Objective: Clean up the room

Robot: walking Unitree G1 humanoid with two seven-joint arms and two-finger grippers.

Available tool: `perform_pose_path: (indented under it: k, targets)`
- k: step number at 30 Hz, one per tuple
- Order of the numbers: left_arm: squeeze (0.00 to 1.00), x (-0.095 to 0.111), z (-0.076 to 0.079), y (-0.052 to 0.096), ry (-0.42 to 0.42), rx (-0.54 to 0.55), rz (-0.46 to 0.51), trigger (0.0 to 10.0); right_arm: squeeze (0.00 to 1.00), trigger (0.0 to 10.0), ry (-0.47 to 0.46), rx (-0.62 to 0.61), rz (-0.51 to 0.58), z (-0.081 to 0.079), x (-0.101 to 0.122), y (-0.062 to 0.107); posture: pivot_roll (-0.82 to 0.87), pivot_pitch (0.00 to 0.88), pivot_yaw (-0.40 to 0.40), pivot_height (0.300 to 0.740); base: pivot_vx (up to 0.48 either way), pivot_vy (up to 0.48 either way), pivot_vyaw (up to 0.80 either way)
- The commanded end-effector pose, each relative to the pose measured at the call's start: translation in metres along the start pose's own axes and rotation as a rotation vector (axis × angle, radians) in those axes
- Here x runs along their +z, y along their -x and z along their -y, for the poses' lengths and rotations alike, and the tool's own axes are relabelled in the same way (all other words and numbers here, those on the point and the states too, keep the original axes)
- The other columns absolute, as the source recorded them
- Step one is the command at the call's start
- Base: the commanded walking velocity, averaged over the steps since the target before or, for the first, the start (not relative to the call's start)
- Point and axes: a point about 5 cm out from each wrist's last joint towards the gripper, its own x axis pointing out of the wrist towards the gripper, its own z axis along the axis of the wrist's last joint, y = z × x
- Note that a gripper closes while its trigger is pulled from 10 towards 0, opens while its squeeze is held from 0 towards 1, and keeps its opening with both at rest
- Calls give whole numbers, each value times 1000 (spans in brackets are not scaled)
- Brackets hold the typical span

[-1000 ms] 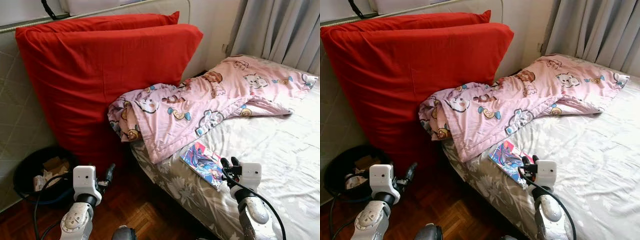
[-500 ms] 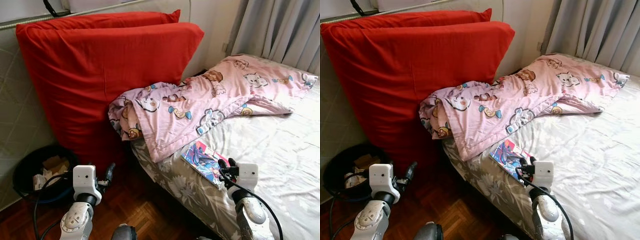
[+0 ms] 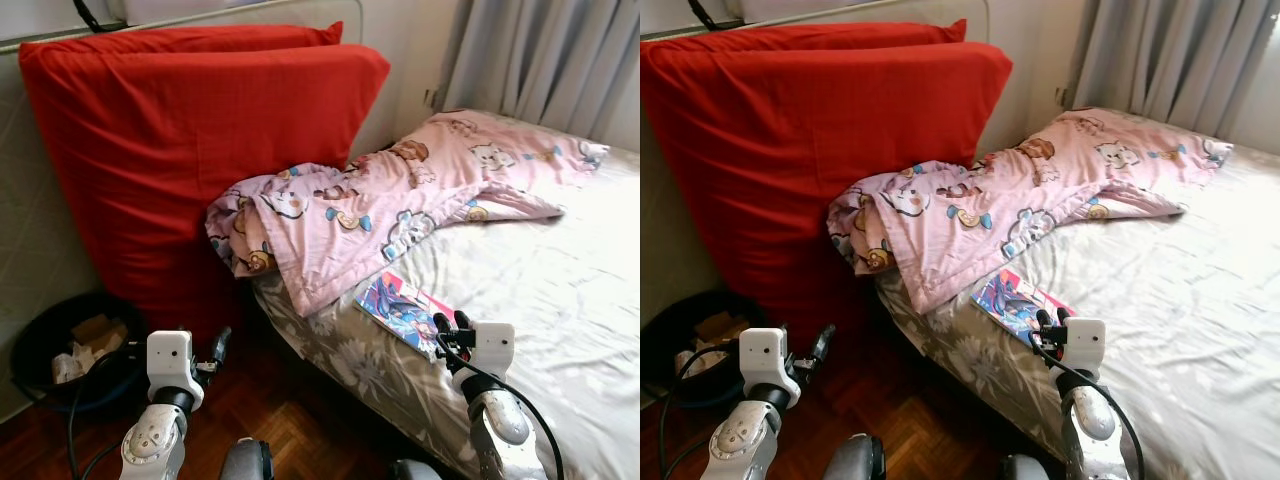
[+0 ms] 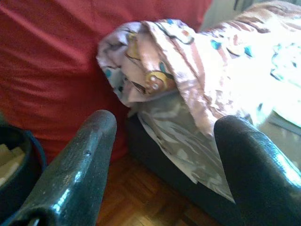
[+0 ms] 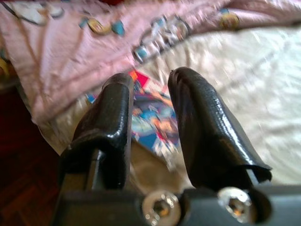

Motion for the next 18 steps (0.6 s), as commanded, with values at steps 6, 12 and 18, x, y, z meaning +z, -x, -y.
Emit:
perform_pose_path:
  k: [6, 12, 18]
  targets:
    - [0, 2, 0, -2, -13, -12, -9, 10000, 0, 10000, -4, 19, -11, -5, -2, -2, -12, 0, 11, 603, 0, 0, 0]
    - [0, 5, -4, -3, -16, -3, -1, 10000, 0, 10000, -12, 31, -7, -9, -1, -4, -7, 0, 12, 603, 0, 0, 0]
    - [0, 5, -4, -2, -16, -4, -4, 10000, 0, 10000, -6, 36, -12, -9, -1, -5, -4, 0, 12, 603, 276, 0, 0]
